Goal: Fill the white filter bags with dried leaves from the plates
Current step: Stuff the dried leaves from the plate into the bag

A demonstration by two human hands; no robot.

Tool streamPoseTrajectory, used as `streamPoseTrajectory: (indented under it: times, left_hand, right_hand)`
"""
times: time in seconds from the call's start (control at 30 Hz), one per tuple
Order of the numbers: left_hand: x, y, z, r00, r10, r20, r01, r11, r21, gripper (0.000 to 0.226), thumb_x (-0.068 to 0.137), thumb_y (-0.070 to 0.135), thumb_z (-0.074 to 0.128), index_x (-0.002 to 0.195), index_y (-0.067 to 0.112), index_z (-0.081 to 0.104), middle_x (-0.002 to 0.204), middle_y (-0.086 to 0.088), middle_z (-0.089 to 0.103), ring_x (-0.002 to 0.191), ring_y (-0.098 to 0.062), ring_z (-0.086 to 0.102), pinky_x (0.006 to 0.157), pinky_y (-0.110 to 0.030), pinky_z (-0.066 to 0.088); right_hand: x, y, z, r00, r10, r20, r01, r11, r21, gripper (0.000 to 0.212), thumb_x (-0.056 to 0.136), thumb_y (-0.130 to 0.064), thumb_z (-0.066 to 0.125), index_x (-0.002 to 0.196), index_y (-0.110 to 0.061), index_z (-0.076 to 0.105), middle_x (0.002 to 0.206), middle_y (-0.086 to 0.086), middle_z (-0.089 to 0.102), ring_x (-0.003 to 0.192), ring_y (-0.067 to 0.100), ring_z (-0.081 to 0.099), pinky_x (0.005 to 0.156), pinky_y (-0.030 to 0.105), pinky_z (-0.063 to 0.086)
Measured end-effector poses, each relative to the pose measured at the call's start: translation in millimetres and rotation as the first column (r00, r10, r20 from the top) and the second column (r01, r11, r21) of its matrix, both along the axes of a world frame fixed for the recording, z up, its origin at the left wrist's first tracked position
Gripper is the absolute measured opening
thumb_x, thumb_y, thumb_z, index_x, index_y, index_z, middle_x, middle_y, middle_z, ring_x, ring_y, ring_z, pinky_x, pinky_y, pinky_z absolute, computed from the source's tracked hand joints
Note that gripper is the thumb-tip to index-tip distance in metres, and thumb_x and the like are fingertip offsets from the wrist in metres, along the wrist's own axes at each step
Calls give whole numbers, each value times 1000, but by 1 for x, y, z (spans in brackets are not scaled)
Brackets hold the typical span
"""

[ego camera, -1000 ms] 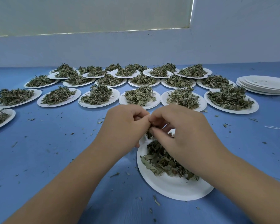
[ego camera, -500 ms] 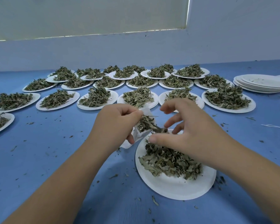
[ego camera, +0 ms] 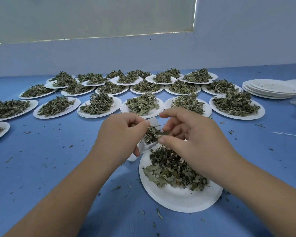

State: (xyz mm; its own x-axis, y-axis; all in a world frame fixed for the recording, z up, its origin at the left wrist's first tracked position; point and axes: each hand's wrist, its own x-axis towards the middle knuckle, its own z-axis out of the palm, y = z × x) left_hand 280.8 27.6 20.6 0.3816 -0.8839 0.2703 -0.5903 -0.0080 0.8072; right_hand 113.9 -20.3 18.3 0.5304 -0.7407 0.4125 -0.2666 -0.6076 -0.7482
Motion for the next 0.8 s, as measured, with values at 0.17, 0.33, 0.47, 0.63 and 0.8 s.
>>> streamPoseTrajectory:
  times: [0.17, 0.33, 0.47, 0.63, 0.8]
  left_hand:
    - [-3, 2, 0, 999, -35, 21, 35, 999, -36, 22, 90, 22, 63, 69, 17, 69, 48, -13, 51, 35, -14, 59, 41, -9, 33]
    - [-7, 3, 0, 997, -50, 51, 51, 998, -33, 21, 88, 20, 63, 69, 20, 70, 44, -4, 55, 34, -12, 58, 39, -6, 31]
    - [-7, 4, 1, 998, -53, 35, 55, 998, -38, 23, 89, 21, 64, 66, 20, 68, 54, -13, 59, 36, -14, 59, 39, -7, 33]
    - [-10, 6, 2, 996, -84, 34, 85, 996, -28, 23, 88, 20, 64, 67, 22, 69, 58, -13, 60, 36, -15, 59, 38, -10, 35]
    - [-12, 7, 2, 994, -109, 21, 109, 994, -30, 21, 87, 19, 64, 68, 22, 71, 54, -10, 60, 36, -16, 58, 39, -11, 35]
  right_hand:
    - [1, -1, 0, 997, -36, -75, 23, 985, -171, 34, 81, -21, 75, 113, -31, 69, 83, -14, 58, 78, 4, 56, 74, 18, 47]
    - [3, -1, 1, 992, -37, -121, 12, 979, -205, 7, 80, -21, 75, 84, -27, 75, 74, -11, 56, 75, 1, 51, 68, 10, 37]
    - [2, 0, 3, 981, -48, -188, 8, 978, -207, 7, 83, -19, 73, 79, -24, 74, 76, -9, 58, 75, 3, 51, 67, 13, 40]
    - [4, 4, 6, 956, -64, -285, -40, 938, -344, 12, 88, -15, 64, 83, -18, 75, 78, -4, 52, 72, 12, 49, 64, 32, 45]
    - [5, 8, 7, 963, -68, -261, -53, 901, -431, 10, 84, -7, 67, 84, -14, 74, 80, 3, 54, 70, 21, 52, 59, 37, 46]
